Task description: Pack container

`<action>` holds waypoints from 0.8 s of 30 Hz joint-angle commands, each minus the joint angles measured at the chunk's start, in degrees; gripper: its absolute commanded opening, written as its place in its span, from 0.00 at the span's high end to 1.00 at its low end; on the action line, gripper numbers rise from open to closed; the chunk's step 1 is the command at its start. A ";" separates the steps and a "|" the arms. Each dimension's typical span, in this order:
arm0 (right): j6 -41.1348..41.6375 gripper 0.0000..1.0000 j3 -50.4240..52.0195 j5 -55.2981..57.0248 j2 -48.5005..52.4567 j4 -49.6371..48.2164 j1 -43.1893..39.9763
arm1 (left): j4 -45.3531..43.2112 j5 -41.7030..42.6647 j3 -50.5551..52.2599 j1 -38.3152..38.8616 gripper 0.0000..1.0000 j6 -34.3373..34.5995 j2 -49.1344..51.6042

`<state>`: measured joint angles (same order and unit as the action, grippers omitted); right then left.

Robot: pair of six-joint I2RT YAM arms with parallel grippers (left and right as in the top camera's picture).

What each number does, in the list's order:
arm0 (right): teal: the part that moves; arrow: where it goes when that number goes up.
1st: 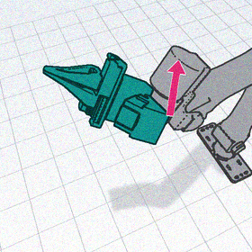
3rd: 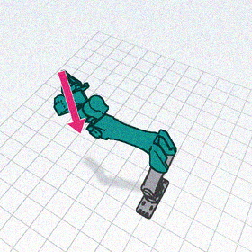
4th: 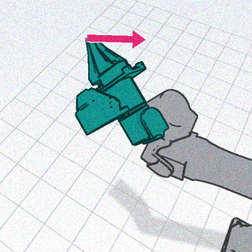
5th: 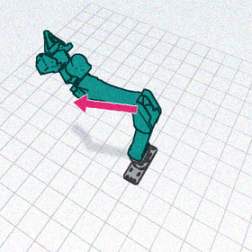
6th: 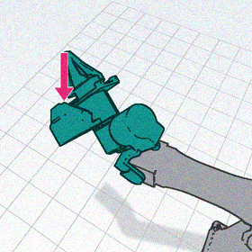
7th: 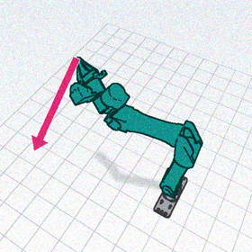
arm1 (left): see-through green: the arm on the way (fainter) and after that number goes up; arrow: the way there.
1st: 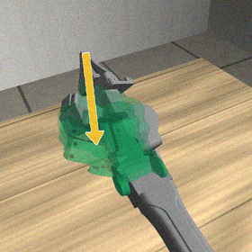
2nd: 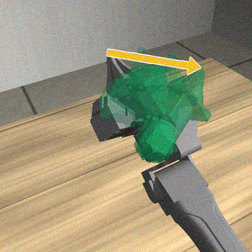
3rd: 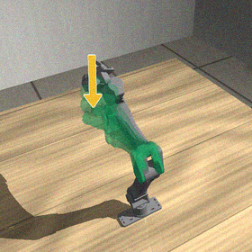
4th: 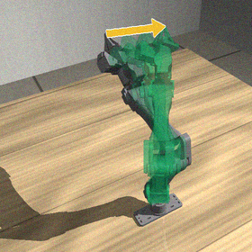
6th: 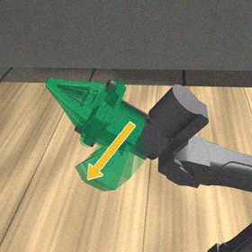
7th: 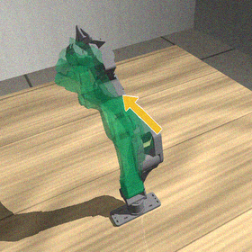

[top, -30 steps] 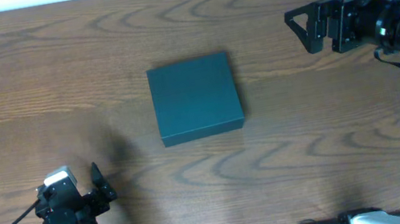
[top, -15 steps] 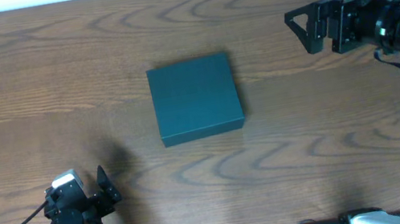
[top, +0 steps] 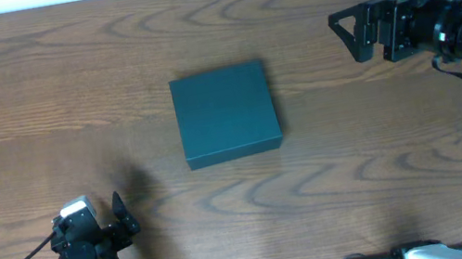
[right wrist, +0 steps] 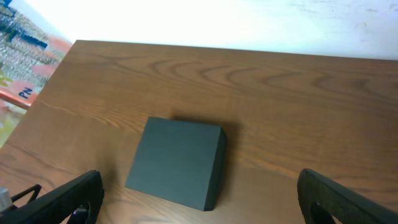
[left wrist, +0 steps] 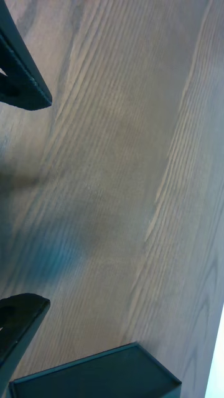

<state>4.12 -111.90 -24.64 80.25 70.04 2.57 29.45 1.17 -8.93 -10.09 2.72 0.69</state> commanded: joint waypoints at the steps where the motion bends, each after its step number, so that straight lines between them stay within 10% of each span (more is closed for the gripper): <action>1: 0.55 0.01 -0.02 -0.39 0.00 0.09 0.09 | -0.07 -0.04 0.85 -0.37 0.05 -1.05 -0.33; 24: -13.25 0.01 15.50 17.07 -15.82 -6.86 0.24 | -0.07 -0.04 0.85 -0.37 0.05 -1.03 -0.33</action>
<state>-4.78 -100.92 -9.43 70.46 65.43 2.57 29.47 1.17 -8.93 -10.09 2.72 0.69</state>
